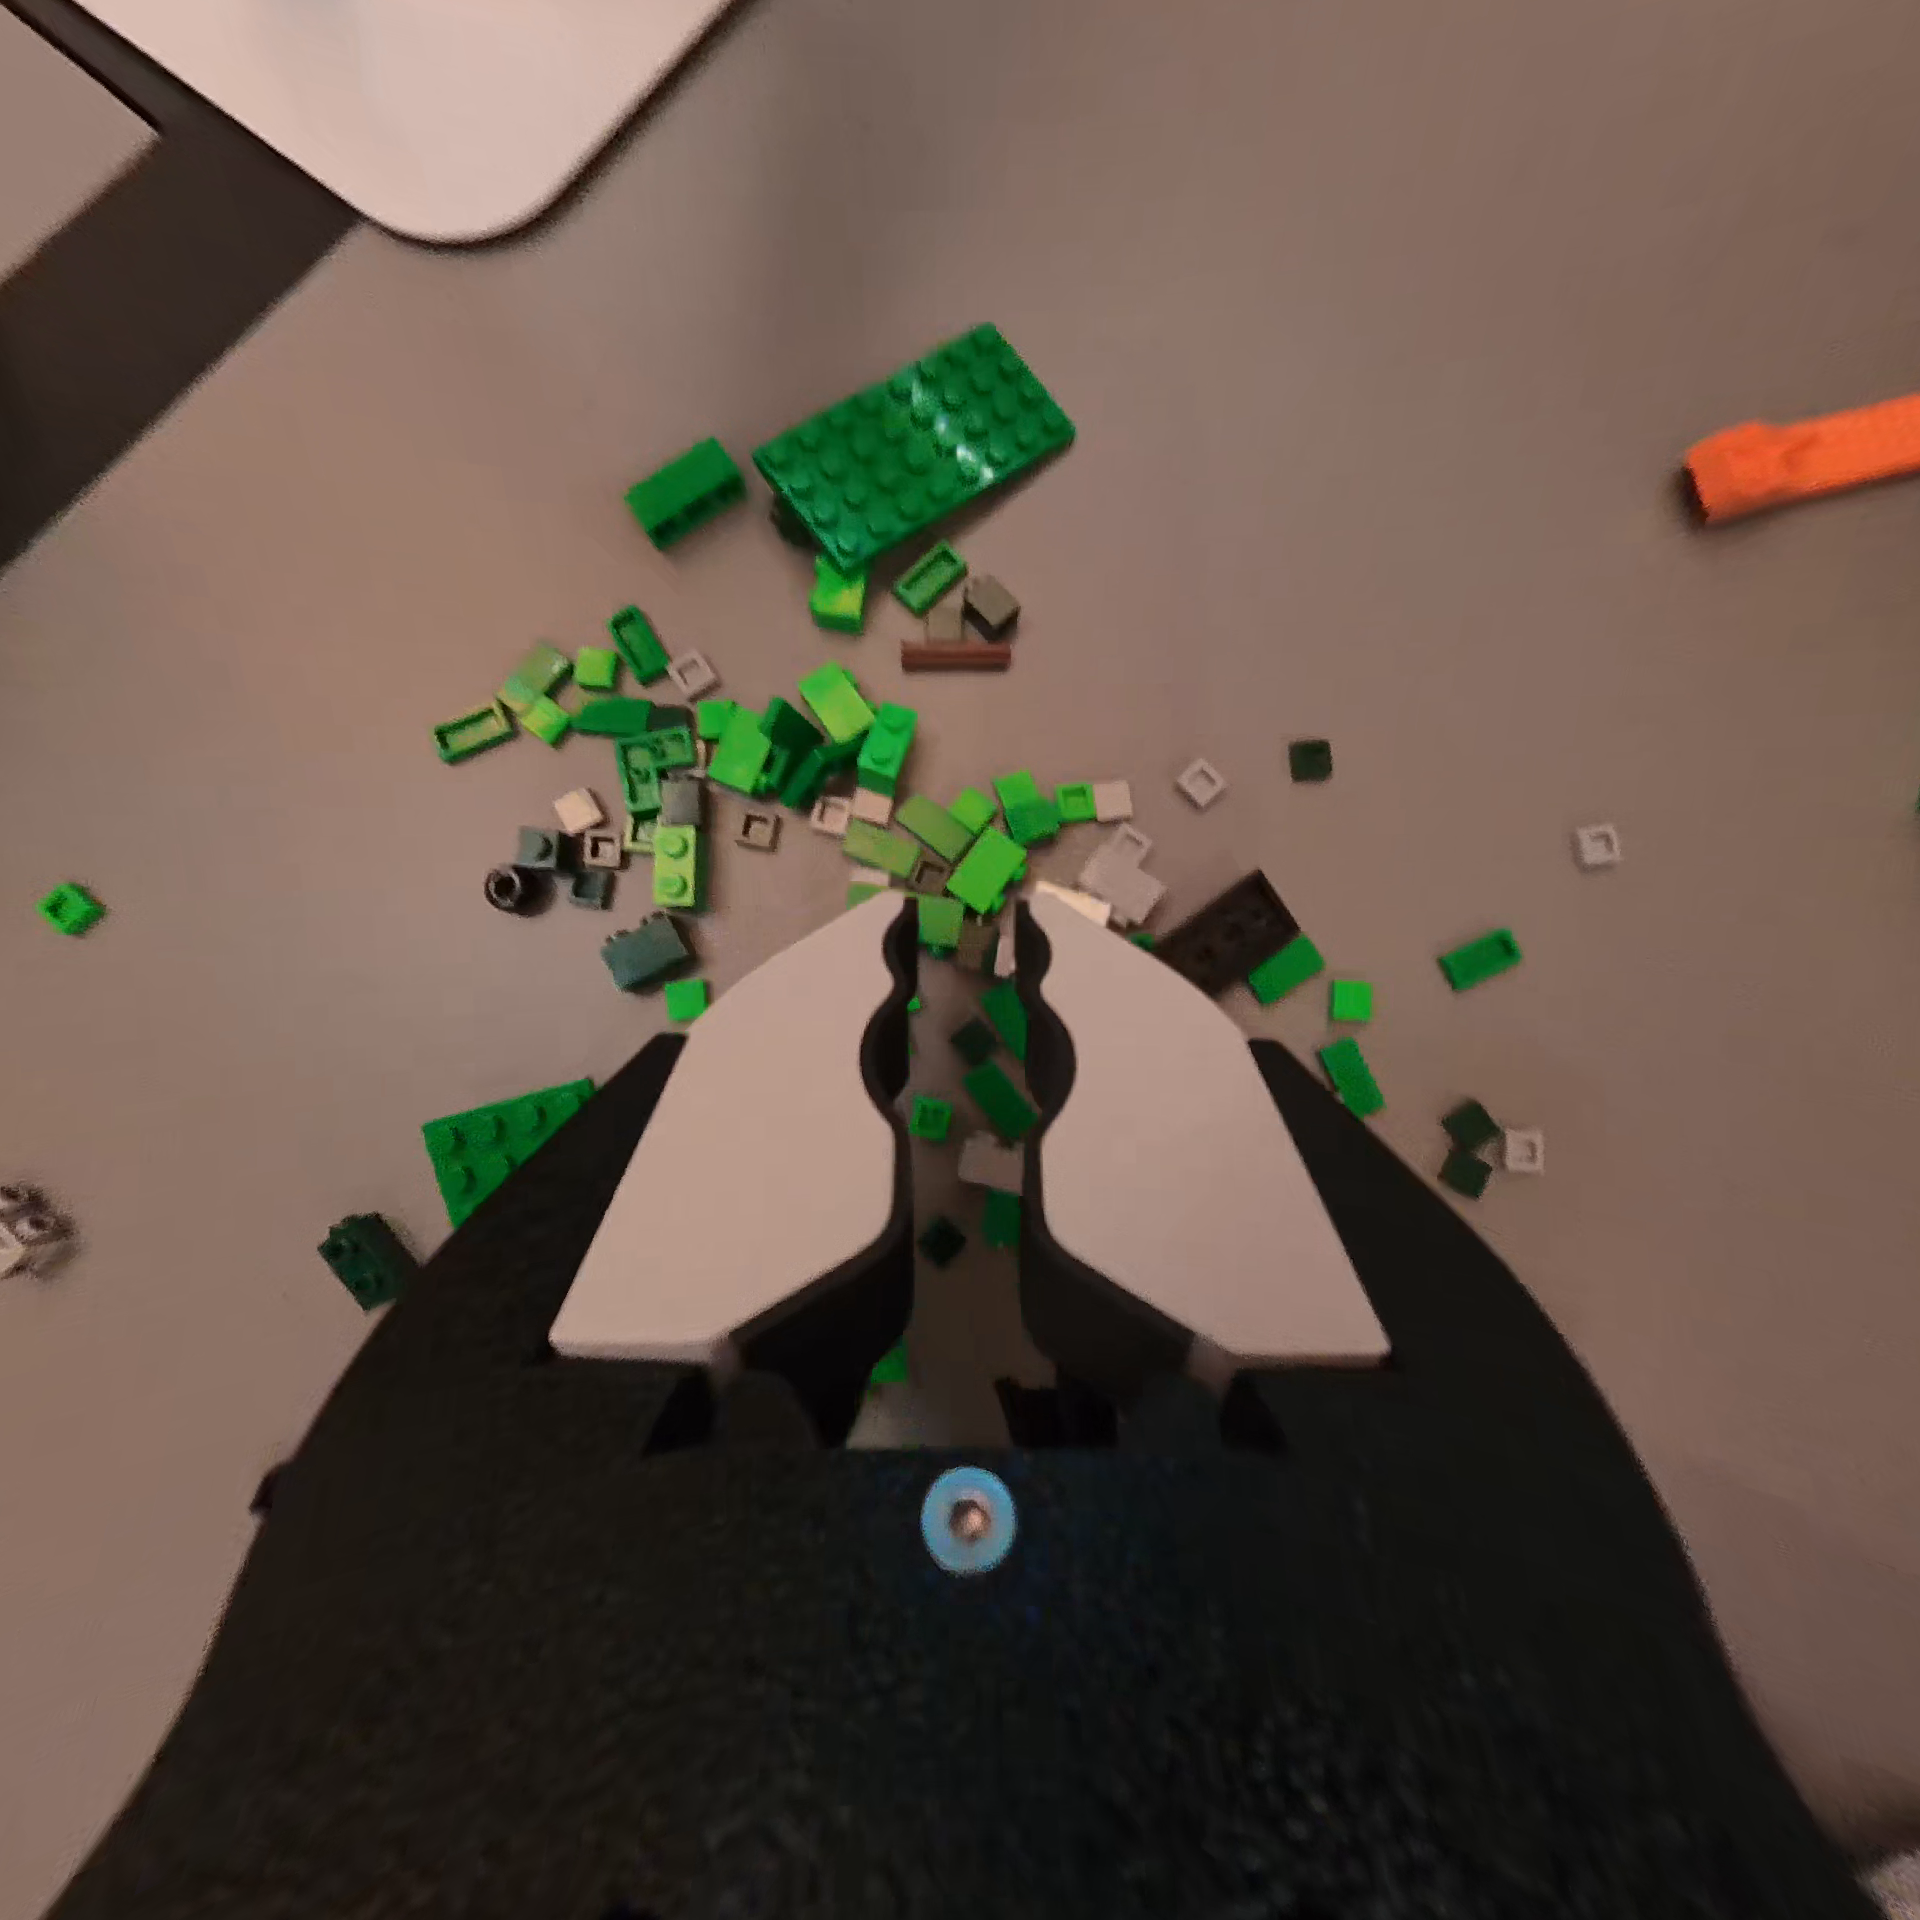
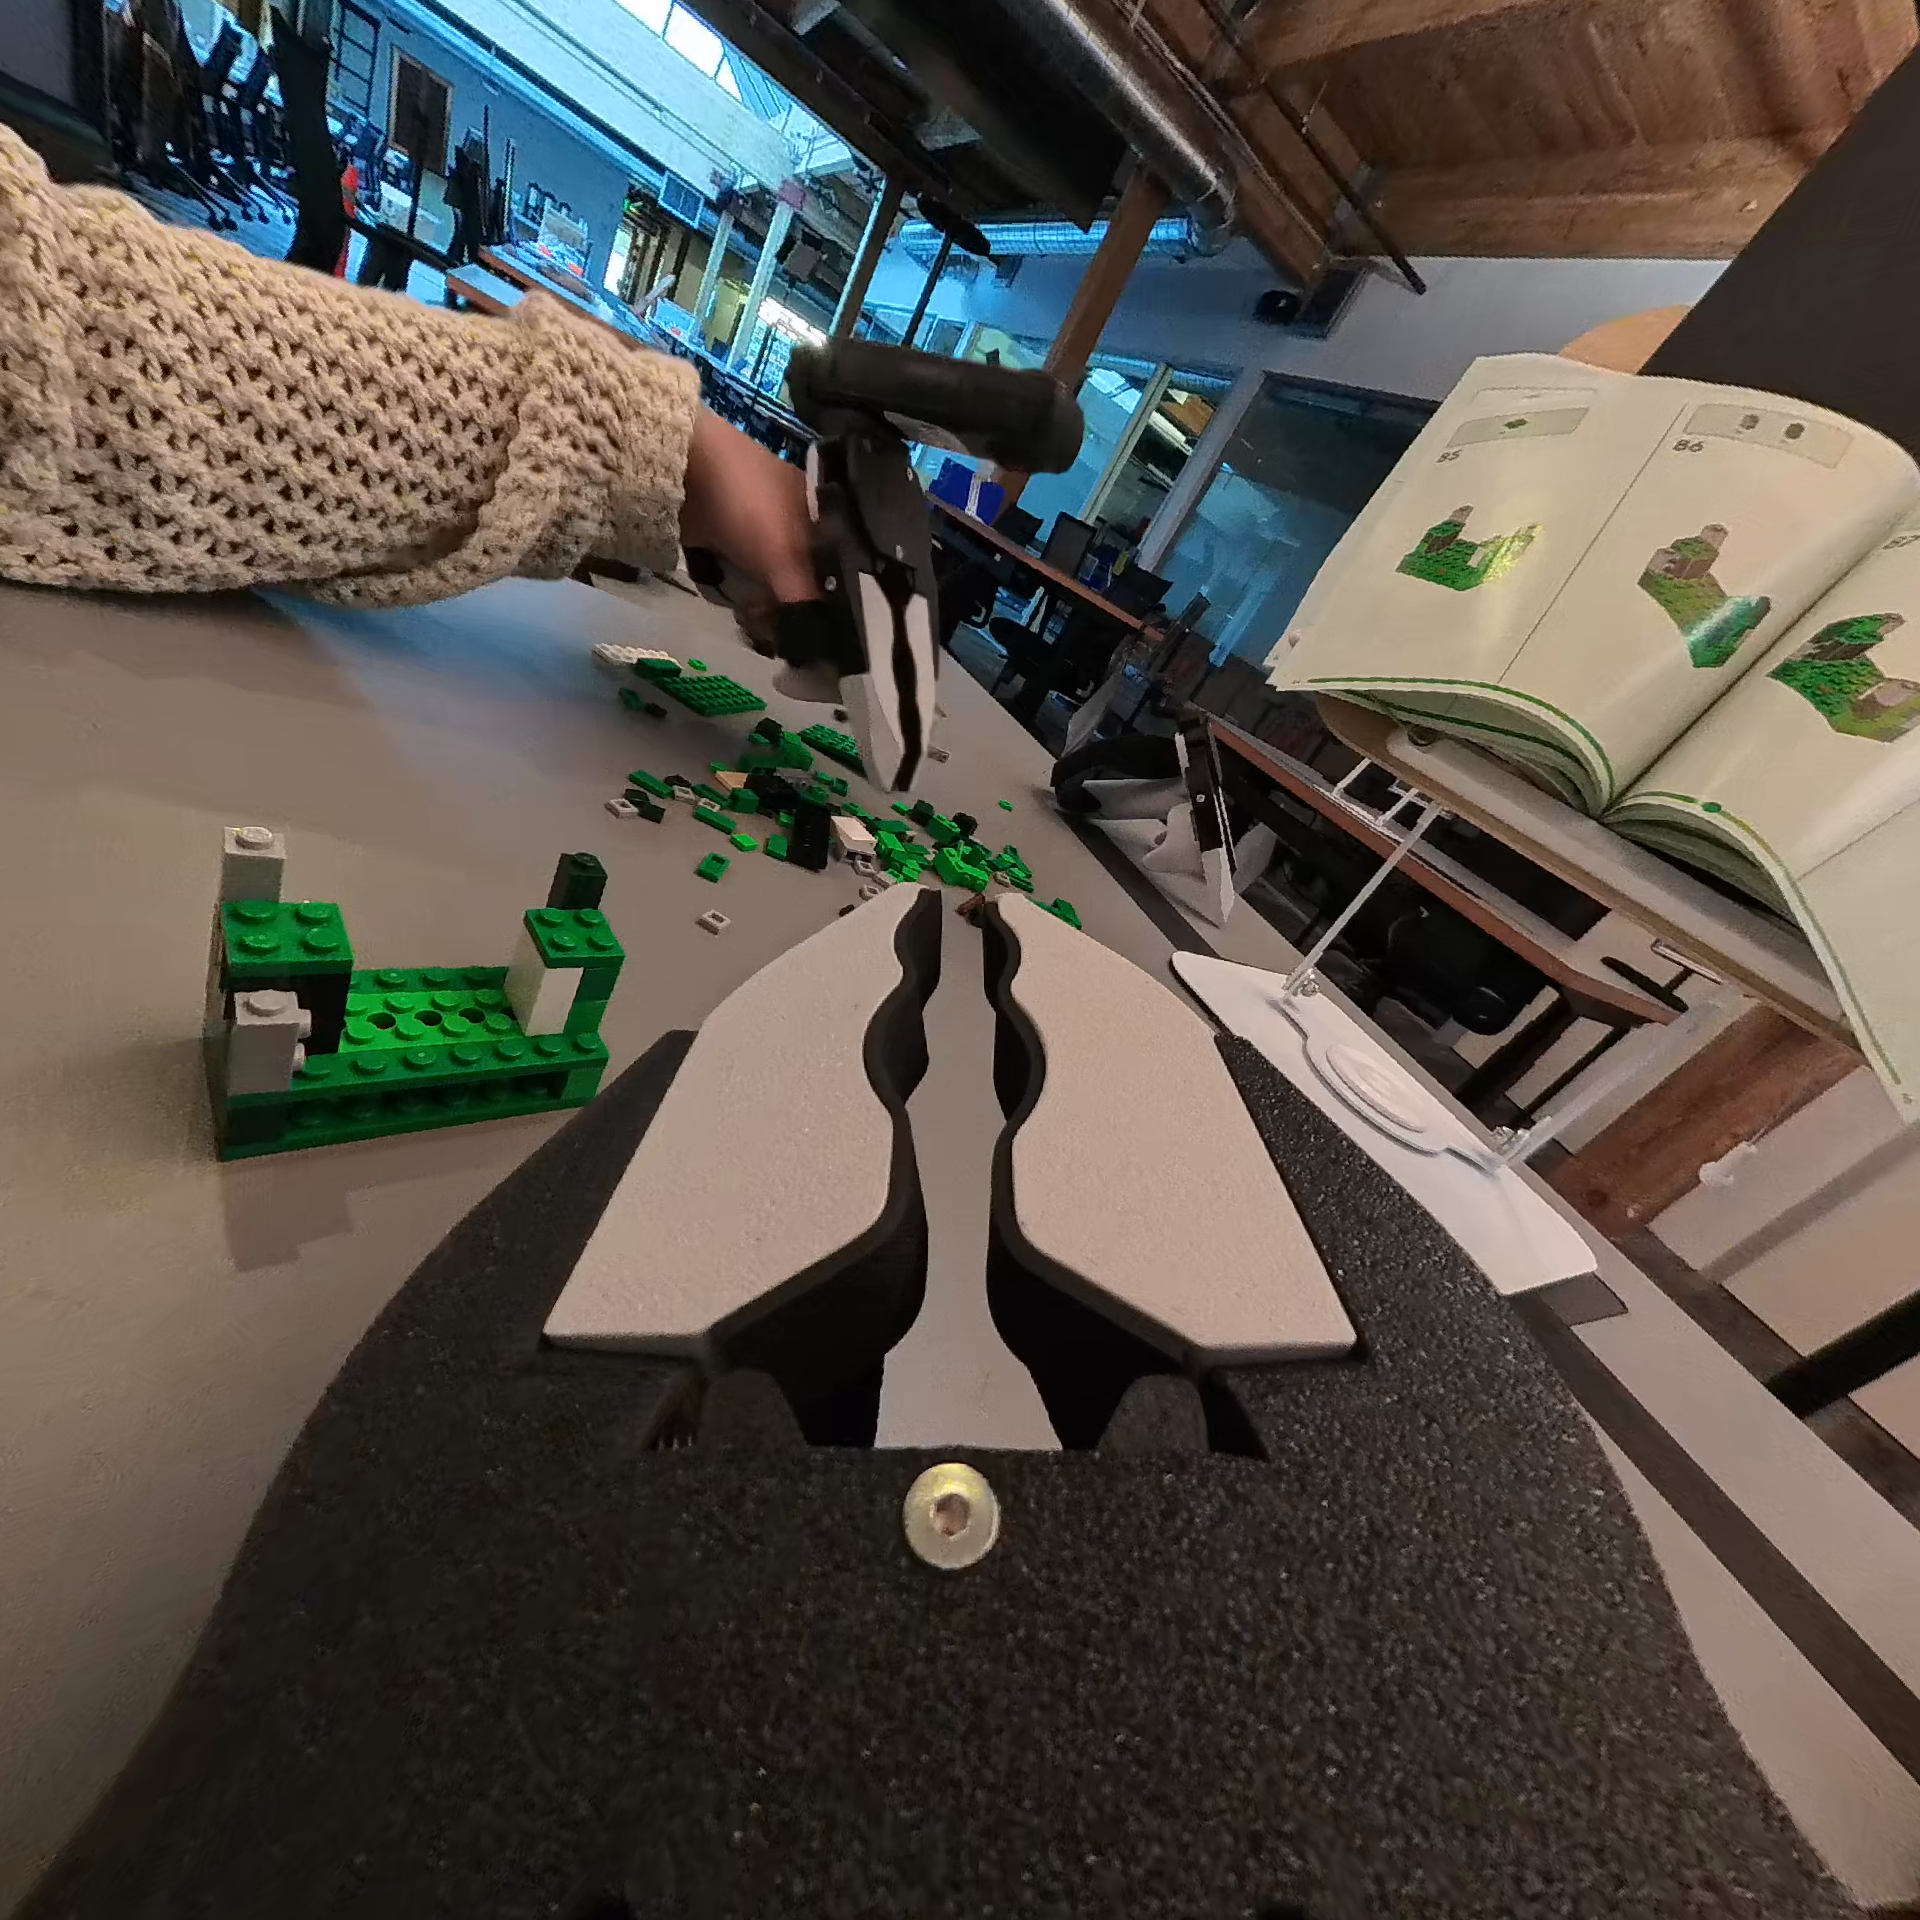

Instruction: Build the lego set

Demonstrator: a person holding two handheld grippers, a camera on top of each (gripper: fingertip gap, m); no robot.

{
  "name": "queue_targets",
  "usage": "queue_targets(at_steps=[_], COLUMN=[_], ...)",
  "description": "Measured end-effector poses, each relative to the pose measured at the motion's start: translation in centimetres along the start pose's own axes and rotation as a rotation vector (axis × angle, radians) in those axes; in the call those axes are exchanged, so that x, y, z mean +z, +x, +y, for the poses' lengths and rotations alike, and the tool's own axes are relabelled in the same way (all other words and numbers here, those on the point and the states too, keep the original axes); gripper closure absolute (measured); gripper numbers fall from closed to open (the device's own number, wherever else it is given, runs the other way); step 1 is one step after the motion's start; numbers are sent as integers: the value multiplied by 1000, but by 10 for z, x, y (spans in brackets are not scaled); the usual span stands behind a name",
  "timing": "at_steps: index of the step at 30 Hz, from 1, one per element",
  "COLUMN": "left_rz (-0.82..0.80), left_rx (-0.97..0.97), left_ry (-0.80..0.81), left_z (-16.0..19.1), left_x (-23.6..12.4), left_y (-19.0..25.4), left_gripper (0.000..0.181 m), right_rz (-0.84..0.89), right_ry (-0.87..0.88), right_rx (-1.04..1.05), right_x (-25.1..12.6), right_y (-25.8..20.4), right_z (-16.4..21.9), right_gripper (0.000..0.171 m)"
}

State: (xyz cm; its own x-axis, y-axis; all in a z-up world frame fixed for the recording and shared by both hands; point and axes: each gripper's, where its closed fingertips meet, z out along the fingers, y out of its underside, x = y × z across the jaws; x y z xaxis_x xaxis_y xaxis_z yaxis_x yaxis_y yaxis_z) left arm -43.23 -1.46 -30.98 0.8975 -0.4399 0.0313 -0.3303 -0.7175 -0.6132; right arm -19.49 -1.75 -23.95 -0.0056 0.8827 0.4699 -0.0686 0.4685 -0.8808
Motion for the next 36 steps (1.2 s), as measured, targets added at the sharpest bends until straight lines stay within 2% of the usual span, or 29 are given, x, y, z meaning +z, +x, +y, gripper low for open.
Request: queue_targets(at_steps=[13,20,36], left_rz=[-101,-237,-201], left_rx=[-94,-116,-97], left_ry=[-102,-166,-117], left_z=[39,58,47], left_x=[-22,-28,-23], left_y=[-29,-54,-47], left_gripper=[166,156,160], right_rz=[-6,-7,-13], right_ry=[-6,-7,-11], right_rx=[-15,-16,-26], right_x=[0,0,0], right_y=[-2,-2,-3], right_z=[1,1,1], right_gripper=[164,164,164])
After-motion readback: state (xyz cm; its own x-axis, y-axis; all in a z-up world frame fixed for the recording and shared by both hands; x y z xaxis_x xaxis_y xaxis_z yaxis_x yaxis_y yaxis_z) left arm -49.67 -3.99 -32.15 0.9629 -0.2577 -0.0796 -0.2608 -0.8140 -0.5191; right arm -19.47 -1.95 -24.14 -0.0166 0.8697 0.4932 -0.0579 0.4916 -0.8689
